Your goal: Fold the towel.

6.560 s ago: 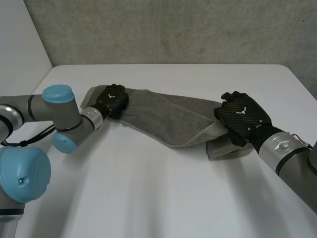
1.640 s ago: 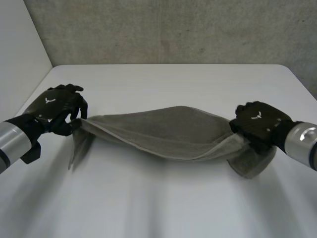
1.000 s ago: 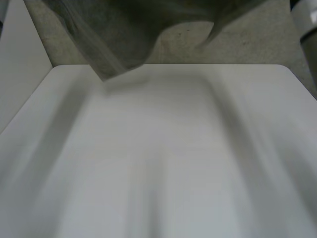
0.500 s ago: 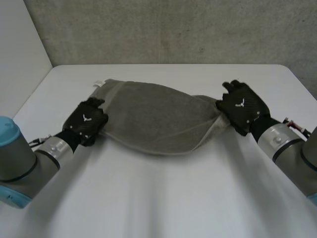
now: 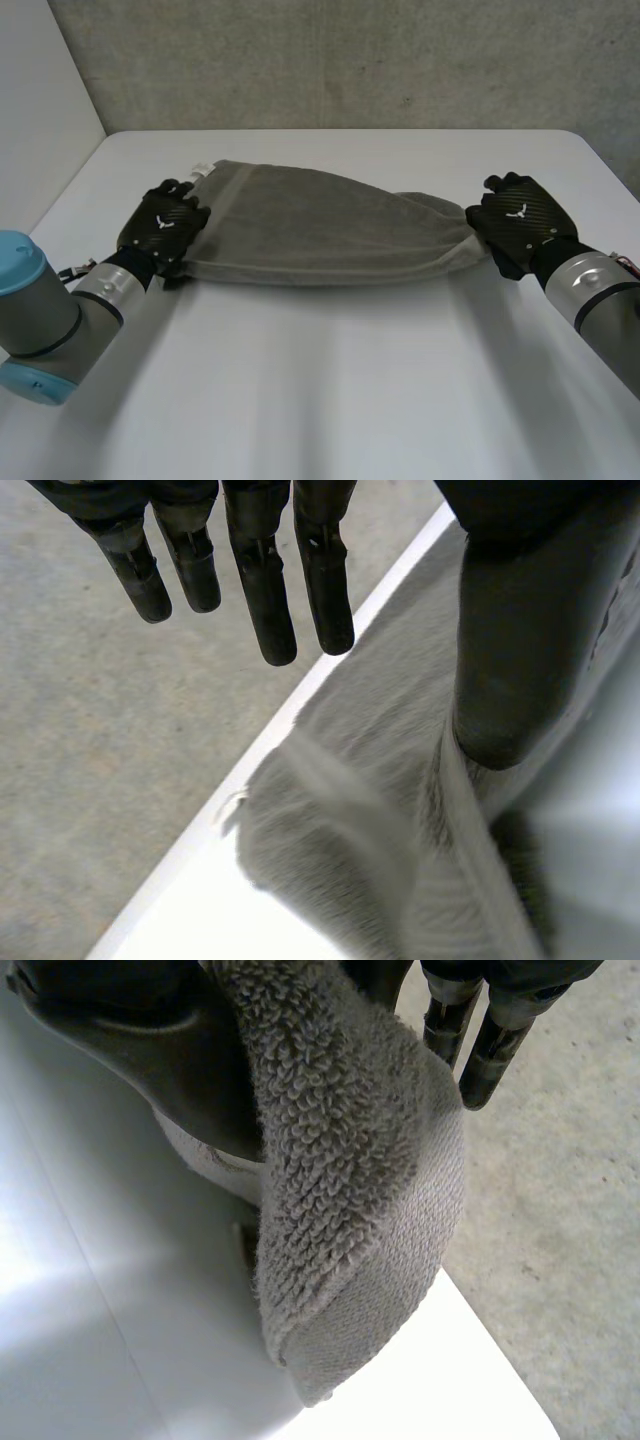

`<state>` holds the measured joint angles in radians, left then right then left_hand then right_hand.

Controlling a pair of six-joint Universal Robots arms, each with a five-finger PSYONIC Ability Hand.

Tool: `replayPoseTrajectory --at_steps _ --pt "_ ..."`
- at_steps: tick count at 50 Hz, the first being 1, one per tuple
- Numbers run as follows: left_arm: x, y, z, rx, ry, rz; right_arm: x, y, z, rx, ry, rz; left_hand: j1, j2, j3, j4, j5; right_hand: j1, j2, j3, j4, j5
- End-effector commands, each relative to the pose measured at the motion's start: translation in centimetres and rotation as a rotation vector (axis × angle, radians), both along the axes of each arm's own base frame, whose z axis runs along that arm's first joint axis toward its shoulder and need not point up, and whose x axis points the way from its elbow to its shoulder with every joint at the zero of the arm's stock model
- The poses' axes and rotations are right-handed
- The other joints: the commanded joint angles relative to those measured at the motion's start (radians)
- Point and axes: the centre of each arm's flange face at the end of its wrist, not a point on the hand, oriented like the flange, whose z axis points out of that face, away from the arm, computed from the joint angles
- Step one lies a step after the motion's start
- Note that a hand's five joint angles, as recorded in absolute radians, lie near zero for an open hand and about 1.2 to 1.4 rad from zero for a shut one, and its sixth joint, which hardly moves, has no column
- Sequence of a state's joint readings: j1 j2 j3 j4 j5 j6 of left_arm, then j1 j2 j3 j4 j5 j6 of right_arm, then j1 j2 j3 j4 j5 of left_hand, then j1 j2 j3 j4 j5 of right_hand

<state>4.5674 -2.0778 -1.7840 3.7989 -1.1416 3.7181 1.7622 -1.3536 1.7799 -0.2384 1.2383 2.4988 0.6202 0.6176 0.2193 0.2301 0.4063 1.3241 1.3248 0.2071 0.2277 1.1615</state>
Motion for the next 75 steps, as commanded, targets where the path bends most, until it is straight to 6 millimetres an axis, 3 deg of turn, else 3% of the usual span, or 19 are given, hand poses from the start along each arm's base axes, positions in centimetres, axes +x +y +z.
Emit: replayPoseTrajectory --at_steps 1,15,26,34,39,47,59,75 --pt "0.6 -1.2 0.1 -0.041 0.005 0.036 -1.2 -0.3 0.6 0.027 -0.017 -0.045 -0.04 -0.037 -0.045 -0.056 0.0 0.072 0.071 -0.033 -0.053 0.06" --pt "1.5 -2.4 -0.7 -0.03 -0.002 0.066 -3.2 -1.4 1.0 0.023 -0.025 -0.11 -0.01 -0.008 -0.045 -0.056 0.029 0.072 0.071 -0.033 -0.053 0.06" --pt "1.2 -1.6 -1.2 0.007 -0.003 0.048 -3.7 -1.7 1.1 0.018 -0.024 -0.133 0.348 0.35 -0.045 -0.056 0.387 0.072 0.071 -0.033 -0.053 0.06" --pt "0.9 0.9 -2.4 0.178 -0.015 0.017 -3.4 -1.3 0.8 0.028 -0.022 -0.122 0.348 0.35 -0.045 -0.056 0.387 0.072 0.071 -0.033 -0.053 0.06" --pt "-0.5 4.0 -0.2 0.309 0.071 -0.068 -3.4 -1.2 0.7 0.033 -0.021 -0.121 0.142 0.145 -0.045 -0.056 0.182 0.072 0.071 -0.033 -0.053 0.06" --pt "-0.8 5.9 0.7 0.358 0.142 -0.098 -3.5 -1.2 0.7 0.035 -0.022 -0.123 -0.031 -0.028 -0.045 -0.056 0.009 0.072 0.071 -0.033 -0.053 0.06" --pt "-0.5 4.7 0.4 0.314 0.146 -0.081 -3.4 -1.2 0.6 0.038 -0.022 -0.121 -0.031 -0.028 -0.045 -0.056 0.008 0.072 0.071 -0.033 -0.053 0.06" --pt "-0.9 3.5 -1.9 0.33 0.129 -0.062 -3.5 -1.2 0.5 0.039 -0.02 -0.123 -0.019 -0.017 -0.045 -0.056 0.02 0.072 0.071 -0.033 -0.053 0.06"
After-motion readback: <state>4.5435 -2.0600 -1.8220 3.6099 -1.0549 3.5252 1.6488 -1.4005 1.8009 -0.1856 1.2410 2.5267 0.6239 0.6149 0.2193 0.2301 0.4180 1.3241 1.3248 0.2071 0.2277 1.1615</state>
